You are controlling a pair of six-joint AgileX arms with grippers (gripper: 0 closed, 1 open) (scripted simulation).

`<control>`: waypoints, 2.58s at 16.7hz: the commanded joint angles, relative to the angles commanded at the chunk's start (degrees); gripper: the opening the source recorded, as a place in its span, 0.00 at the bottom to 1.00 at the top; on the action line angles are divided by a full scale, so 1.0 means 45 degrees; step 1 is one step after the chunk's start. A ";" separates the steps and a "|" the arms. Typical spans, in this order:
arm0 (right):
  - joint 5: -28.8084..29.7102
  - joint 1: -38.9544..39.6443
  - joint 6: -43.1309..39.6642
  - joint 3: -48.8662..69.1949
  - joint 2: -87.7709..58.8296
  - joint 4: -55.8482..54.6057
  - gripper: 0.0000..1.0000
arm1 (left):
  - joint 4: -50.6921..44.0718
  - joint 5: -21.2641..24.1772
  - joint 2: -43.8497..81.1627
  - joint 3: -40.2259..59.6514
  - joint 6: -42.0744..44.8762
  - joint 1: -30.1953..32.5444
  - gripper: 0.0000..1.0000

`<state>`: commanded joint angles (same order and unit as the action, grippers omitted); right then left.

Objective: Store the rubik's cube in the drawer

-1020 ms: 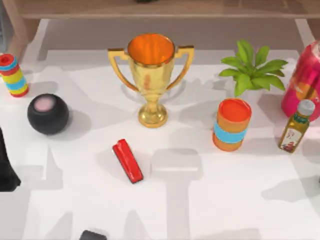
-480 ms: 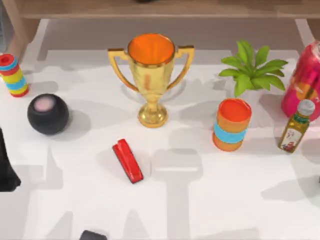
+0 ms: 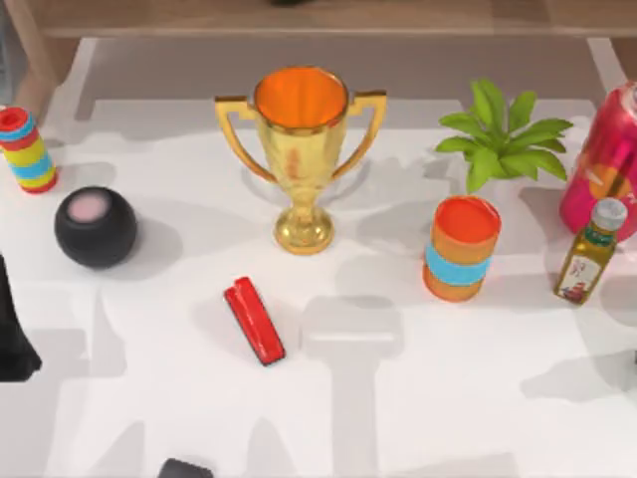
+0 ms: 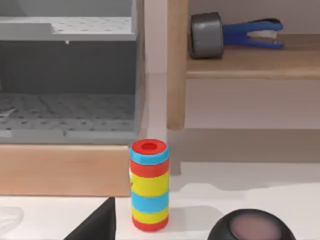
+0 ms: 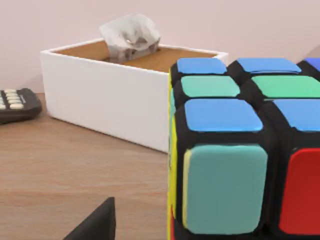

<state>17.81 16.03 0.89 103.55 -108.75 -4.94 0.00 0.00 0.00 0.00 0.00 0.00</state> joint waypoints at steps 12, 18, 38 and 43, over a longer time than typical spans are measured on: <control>0.0000 0.0000 0.0000 0.0000 0.0000 0.0000 0.10 | 0.0000 0.0000 0.0000 0.0000 0.0000 0.0000 1.00; 0.0000 0.0000 0.0000 0.0000 0.0000 0.0000 0.00 | 0.0000 0.0000 0.0000 0.0000 0.0000 0.0000 1.00; -0.0093 -0.2282 -0.0612 0.2654 0.1555 0.3753 0.00 | 0.0000 0.0000 0.0000 0.0000 0.0000 0.0000 1.00; -0.0467 -0.5688 -0.1614 0.5682 0.0940 0.8322 0.00 | 0.0000 0.0000 0.0000 0.0000 0.0000 0.0000 1.00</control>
<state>15.71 -9.56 -6.37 129.12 -104.52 32.51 0.00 0.00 0.00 0.00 0.00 0.00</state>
